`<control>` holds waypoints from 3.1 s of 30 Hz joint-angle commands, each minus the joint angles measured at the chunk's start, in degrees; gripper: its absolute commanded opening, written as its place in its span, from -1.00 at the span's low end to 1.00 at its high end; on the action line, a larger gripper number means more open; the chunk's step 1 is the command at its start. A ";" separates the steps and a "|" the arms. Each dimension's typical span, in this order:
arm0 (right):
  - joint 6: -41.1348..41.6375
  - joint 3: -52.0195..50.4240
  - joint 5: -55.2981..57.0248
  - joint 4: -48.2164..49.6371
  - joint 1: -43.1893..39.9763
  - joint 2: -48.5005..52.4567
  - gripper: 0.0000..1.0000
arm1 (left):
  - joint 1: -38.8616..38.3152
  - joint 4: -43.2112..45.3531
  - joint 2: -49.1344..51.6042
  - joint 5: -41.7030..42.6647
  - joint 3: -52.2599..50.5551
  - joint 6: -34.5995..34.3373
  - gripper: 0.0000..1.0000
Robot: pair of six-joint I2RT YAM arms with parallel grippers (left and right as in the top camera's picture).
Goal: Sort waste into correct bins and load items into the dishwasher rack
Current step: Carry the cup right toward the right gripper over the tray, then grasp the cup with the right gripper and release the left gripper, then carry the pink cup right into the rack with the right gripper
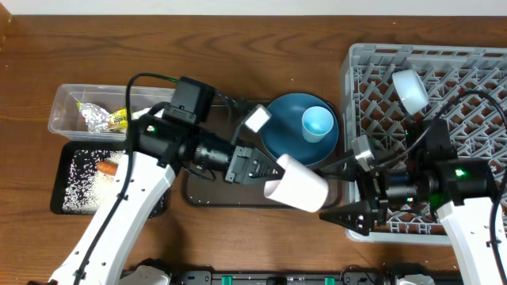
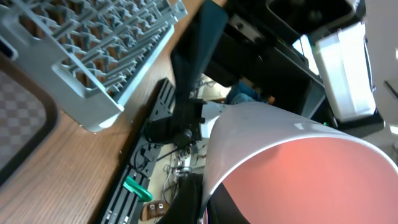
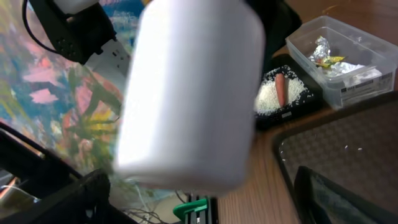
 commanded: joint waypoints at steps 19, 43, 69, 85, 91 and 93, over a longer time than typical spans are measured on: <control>-1.07 -0.04 -5.53 0.63 0.90 2.10 0.47 | -3.43 0.57 -0.22 -2.10 -0.24 1.42 -0.88; -0.83 -0.04 -4.79 3.63 2.51 2.10 -0.17 | -3.43 -1.05 -0.20 -12.39 -0.24 0.96 -0.66; 52.33 1.20 44.74 18.73 -9.05 1.97 -0.42 | -3.43 -6.03 -0.20 -29.11 -0.26 -1.90 -0.66; 57.66 16.37 76.17 6.47 -9.05 1.99 -0.46 | -3.43 -2.29 -0.20 -61.70 -0.31 -8.50 0.79; 59.17 16.39 83.84 5.16 -9.03 4.04 -0.47 | -3.43 -2.25 -0.20 -64.04 -0.31 -8.48 0.91; 59.12 16.39 85.22 4.92 -9.05 5.99 -0.47 | -3.43 -2.25 -0.20 -64.04 -0.31 -8.48 0.93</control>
